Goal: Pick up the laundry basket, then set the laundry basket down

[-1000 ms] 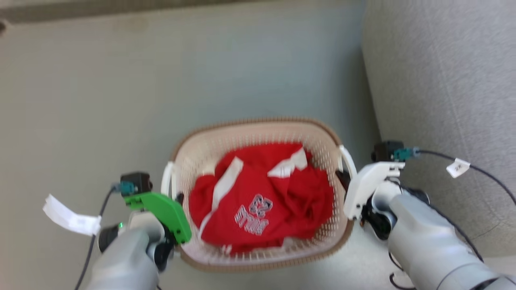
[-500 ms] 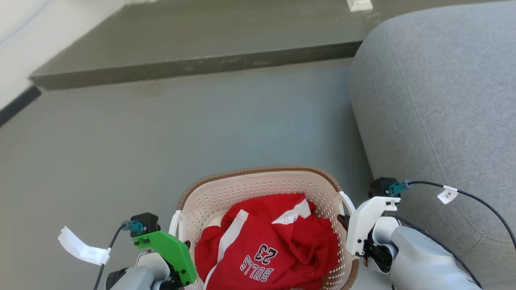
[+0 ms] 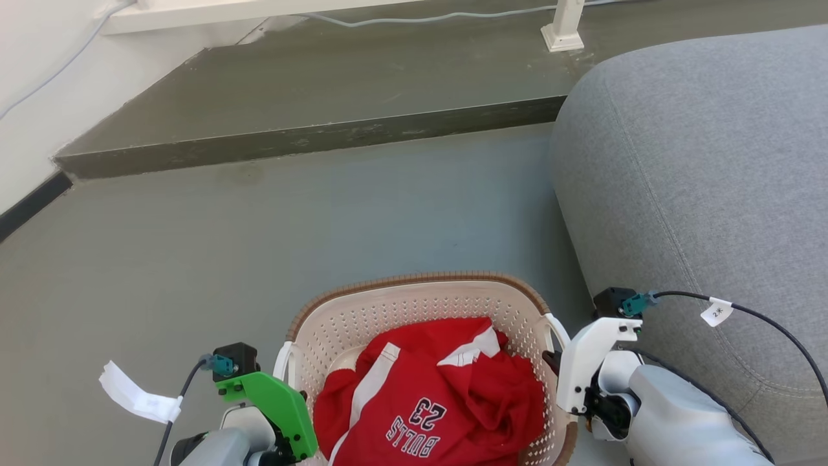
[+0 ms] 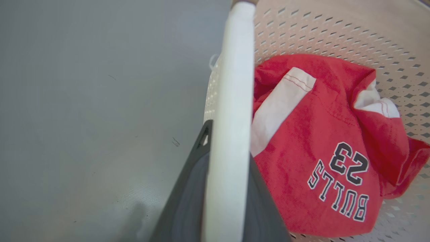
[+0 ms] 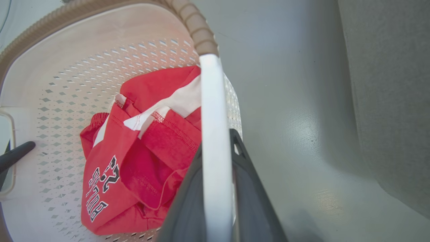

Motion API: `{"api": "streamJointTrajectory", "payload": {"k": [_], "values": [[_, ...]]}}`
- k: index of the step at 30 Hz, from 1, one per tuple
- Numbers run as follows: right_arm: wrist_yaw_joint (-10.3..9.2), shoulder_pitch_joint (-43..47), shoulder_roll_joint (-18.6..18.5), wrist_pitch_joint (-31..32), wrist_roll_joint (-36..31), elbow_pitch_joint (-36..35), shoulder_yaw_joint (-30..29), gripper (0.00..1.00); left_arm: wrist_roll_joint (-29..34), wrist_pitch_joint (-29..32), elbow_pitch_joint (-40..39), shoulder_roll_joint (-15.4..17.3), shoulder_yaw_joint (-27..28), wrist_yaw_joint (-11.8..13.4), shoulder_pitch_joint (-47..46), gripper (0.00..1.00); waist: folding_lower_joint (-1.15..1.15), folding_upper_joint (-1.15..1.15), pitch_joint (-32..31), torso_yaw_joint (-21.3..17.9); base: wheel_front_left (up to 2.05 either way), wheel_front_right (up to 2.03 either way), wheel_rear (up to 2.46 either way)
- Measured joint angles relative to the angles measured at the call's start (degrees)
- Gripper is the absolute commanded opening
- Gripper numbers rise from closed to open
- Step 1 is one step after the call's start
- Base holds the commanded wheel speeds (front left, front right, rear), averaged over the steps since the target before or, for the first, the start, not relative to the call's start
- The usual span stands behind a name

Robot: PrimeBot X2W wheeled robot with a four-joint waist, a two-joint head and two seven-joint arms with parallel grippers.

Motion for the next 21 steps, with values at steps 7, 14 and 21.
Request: {"api": "streamJointTrajectory", "payload": {"k": [7,14,21], "values": [[0.00,0.01,-0.18,0.49,0.74,0.13,0.43,0.00,-0.78,0.15,-0.31,0.04,-1.26,0.66,0.02,0.00,0.00,0.00,-0.37,-0.18,0.00,0.00,0.00],[0.00,0.01,-0.18,0.49,1.00,0.20,0.79,0.00,-0.93,0.14,-0.43,0.10,-1.87,1.12,0.02,0.00,0.00,0.00,-0.53,-0.39,0.00,0.00,0.00],[-0.01,0.01,-0.23,0.49,1.48,0.29,1.19,0.00,-1.48,-0.03,-0.53,0.16,-3.03,1.44,0.02,0.00,0.00,0.00,-0.56,-0.65,0.00,0.00,0.00]]}}
